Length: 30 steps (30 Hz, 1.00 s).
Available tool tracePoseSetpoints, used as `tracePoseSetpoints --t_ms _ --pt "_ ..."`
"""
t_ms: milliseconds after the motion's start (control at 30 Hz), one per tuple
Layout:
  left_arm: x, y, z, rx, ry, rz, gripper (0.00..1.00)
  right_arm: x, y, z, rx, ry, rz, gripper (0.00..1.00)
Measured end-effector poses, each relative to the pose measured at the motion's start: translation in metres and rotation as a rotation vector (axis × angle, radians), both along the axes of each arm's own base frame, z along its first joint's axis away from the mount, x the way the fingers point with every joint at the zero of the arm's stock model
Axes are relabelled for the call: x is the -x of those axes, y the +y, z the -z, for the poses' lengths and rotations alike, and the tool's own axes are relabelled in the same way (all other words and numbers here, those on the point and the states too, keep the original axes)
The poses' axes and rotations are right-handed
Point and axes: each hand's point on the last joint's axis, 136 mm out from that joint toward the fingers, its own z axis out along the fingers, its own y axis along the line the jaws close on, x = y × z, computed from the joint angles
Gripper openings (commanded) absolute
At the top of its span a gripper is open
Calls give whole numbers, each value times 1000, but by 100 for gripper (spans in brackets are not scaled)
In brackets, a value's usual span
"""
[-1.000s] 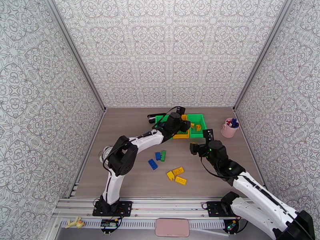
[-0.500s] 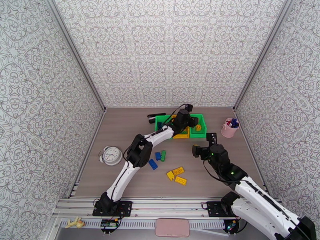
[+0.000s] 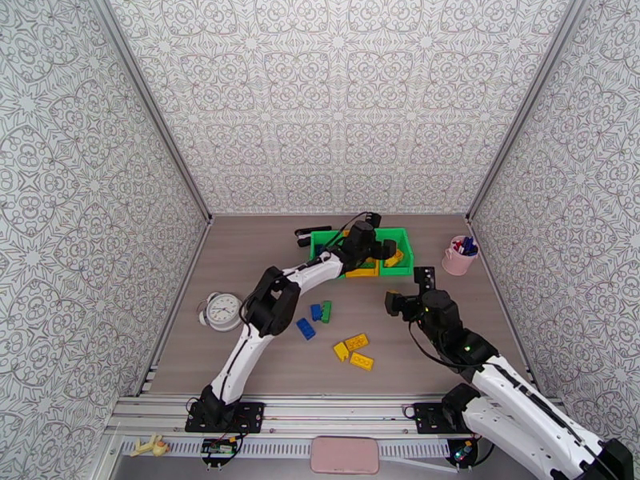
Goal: Sort the legos into containers by color
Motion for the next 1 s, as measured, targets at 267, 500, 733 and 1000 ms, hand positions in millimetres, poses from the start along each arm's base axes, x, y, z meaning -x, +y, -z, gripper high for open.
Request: tracePoseSetpoints --t_ms 267,500,733,1000 --pt "56 71 -71 21 -125 -17 98 -3 14 25 29 112 -52 99" --pt "130 126 -83 -64 -219 28 100 3 34 56 45 235 -106 100" --pt "209 161 -78 -163 -334 217 100 24 81 89 107 361 -220 100" --pt "275 183 -54 -249 -470 445 100 38 119 125 175 482 -269 100"
